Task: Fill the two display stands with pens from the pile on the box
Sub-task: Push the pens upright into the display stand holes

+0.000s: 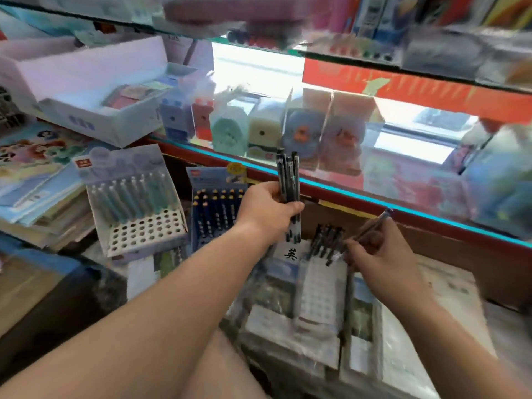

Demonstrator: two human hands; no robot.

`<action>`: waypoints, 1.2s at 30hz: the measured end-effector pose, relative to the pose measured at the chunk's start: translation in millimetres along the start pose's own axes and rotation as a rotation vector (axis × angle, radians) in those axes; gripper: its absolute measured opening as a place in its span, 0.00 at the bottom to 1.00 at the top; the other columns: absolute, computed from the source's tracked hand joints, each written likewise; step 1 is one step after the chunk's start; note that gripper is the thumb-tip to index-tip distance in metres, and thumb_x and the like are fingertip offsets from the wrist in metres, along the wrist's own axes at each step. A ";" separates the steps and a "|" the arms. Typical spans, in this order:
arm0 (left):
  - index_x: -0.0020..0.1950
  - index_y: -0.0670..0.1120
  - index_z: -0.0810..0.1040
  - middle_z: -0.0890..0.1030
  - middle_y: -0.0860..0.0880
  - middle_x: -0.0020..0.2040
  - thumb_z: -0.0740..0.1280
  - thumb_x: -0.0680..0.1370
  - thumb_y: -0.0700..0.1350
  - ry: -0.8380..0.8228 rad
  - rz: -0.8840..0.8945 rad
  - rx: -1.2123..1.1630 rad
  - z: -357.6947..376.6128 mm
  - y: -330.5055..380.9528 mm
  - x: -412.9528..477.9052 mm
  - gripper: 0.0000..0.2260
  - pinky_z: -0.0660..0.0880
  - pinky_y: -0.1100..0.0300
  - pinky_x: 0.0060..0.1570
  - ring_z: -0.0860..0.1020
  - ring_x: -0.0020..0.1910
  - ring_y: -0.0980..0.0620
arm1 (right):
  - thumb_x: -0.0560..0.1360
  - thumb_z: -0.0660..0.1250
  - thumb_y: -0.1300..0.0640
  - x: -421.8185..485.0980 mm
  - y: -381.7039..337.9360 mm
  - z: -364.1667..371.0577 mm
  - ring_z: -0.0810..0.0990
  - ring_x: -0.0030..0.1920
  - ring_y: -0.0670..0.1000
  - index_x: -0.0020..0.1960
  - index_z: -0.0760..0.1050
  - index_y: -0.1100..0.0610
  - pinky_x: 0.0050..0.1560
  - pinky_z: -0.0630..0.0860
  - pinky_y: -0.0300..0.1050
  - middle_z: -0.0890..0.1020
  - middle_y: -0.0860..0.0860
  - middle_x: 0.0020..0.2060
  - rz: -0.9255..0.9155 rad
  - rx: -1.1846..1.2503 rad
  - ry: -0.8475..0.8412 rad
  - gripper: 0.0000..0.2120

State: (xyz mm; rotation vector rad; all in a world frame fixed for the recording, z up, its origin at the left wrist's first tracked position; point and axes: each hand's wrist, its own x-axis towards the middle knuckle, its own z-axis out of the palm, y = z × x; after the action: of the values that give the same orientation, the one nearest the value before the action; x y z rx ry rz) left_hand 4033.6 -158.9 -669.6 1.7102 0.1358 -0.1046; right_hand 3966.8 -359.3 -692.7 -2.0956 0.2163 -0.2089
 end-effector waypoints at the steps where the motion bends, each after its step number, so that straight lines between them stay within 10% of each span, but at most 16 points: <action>1: 0.52 0.47 0.85 0.87 0.49 0.46 0.77 0.75 0.40 0.010 -0.020 0.014 6.3 -2.0 0.6 0.07 0.82 0.45 0.56 0.85 0.48 0.47 | 0.79 0.69 0.63 1.0 3.5 1.7 0.85 0.39 0.56 0.49 0.69 0.53 0.37 0.82 0.52 0.82 0.58 0.40 0.034 0.063 -0.009 0.10; 12: 0.53 0.52 0.84 0.87 0.53 0.49 0.74 0.78 0.43 -0.043 -0.012 0.172 14.3 -31.2 2.3 0.06 0.81 0.46 0.57 0.85 0.50 0.51 | 0.83 0.65 0.51 21.2 16.3 13.4 0.84 0.45 0.51 0.47 0.76 0.47 0.49 0.83 0.56 0.82 0.51 0.45 0.009 -0.043 -0.008 0.06; 18: 0.50 0.50 0.85 0.88 0.50 0.46 0.75 0.77 0.40 -0.031 -0.034 0.089 3.7 -34.8 13.8 0.06 0.82 0.44 0.56 0.86 0.49 0.48 | 0.81 0.68 0.53 30.0 21.0 13.9 0.79 0.45 0.46 0.56 0.77 0.50 0.41 0.73 0.40 0.81 0.46 0.45 -0.117 -0.295 -0.033 0.05; 36: 0.53 0.49 0.85 0.88 0.50 0.46 0.76 0.76 0.40 -0.127 -0.039 0.088 6.8 -40.5 17.0 0.08 0.82 0.45 0.57 0.86 0.49 0.49 | 0.81 0.65 0.43 34.3 14.2 32.1 0.83 0.44 0.52 0.62 0.71 0.48 0.42 0.82 0.52 0.84 0.48 0.46 -0.123 -0.541 -0.042 0.13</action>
State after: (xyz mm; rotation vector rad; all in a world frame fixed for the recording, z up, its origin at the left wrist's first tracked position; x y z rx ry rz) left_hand 4044.4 -159.4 -712.7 1.7837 0.0713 -0.2507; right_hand 4006.7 -348.0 -719.0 -2.6514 0.1263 -0.1935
